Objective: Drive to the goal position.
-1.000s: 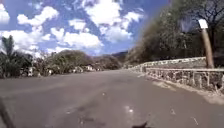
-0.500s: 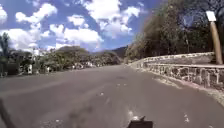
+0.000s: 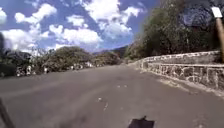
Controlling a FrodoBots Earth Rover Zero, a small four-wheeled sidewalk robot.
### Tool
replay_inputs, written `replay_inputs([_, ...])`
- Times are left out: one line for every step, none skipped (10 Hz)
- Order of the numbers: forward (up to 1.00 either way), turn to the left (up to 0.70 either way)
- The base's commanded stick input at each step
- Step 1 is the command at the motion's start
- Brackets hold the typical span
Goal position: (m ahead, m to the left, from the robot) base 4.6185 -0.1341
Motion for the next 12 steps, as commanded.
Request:
replay_inputs([0.5, 0.0])
replay_inputs([0.5, 0.0])
replay_inputs([0.5, 0.0])
replay_inputs([0.5, 0.0])
replay_inputs([0.5, 0.0])
replay_inputs([0.5, 0.0])
replay_inputs([0.5, 0.0])
replay_inputs([0.5, 0.0])
replay_inputs([0.5, 0.0])
replay_inputs([0.5, 0.0])
replay_inputs([0.5, 0.0])
replay_inputs([0.5, 0.0])
